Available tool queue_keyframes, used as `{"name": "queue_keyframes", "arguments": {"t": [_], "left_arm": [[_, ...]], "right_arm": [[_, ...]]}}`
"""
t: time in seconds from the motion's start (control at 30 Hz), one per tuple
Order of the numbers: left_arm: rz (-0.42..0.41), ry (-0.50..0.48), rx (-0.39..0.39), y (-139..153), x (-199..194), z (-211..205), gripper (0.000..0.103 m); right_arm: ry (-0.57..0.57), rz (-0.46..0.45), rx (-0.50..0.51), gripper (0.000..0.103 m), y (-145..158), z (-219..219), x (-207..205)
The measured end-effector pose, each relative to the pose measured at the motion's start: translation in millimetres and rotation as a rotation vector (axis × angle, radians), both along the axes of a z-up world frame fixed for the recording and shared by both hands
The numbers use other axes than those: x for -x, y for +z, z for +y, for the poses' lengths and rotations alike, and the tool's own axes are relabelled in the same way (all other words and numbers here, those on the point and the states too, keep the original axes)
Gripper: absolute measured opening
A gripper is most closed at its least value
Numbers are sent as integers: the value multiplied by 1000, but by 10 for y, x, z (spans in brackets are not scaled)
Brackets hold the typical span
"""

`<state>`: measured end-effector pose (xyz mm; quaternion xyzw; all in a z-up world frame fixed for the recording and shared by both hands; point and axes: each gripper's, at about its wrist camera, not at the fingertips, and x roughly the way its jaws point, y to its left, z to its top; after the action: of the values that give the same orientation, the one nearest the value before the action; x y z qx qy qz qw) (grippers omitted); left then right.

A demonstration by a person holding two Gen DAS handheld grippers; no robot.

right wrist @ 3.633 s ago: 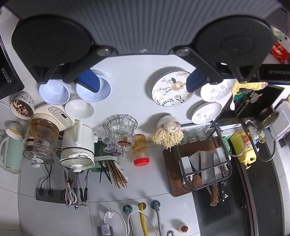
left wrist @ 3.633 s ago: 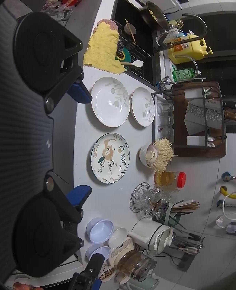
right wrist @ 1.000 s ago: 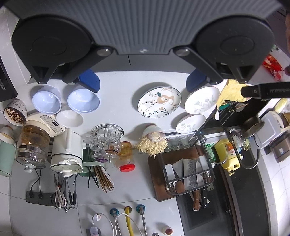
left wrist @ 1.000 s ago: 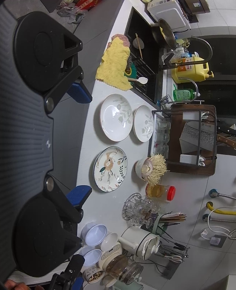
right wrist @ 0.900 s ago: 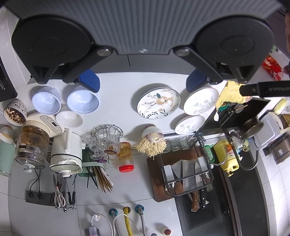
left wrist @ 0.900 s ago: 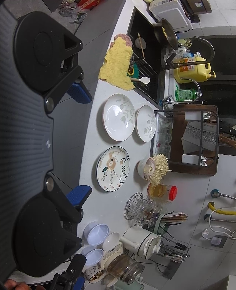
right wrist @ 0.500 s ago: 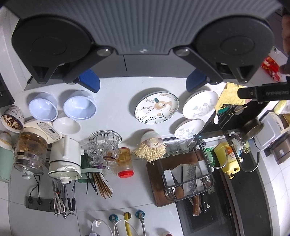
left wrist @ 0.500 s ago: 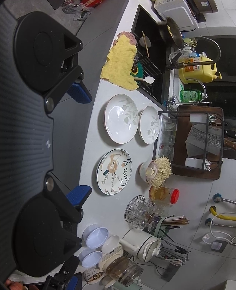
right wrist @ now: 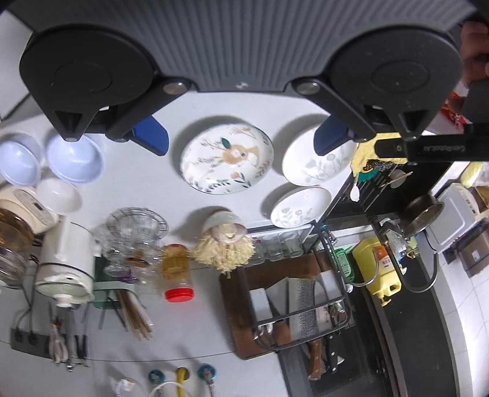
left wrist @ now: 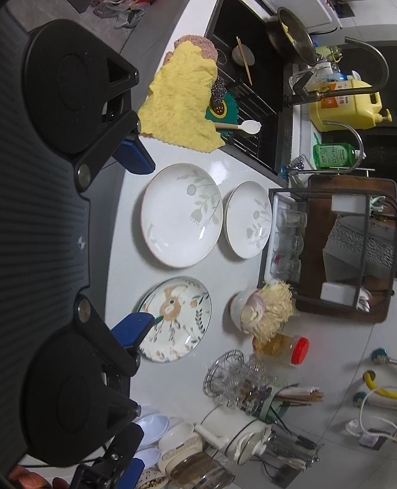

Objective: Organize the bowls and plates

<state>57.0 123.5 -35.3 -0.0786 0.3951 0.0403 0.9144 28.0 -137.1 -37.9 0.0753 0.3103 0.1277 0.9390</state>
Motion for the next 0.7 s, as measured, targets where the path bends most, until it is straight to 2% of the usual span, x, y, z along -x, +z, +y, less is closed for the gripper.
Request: {"name": "queue_keyframes", "arguments": {"t": [0.2, 0.33, 0.47, 0.6, 0.7], "left_arm": [[36, -37, -2, -200, -560, 430, 99], [32, -67, -13, -370, -856, 682, 99], [46, -98, 18, -616, -1101, 942, 99], [95, -109, 26, -885, -1352, 1167, 98], [116, -112, 43, -1062, -1547, 1343, 97]], "right_arm": [[1, 47, -7, 103, -127, 406, -390], [22, 105, -26, 103, -244, 643, -663], [25, 194, -56, 102, -424, 864, -918], [37, 297, -120, 86, -619, 1063, -1111], [27, 346, -139, 80, -762, 1204, -1231]]}}
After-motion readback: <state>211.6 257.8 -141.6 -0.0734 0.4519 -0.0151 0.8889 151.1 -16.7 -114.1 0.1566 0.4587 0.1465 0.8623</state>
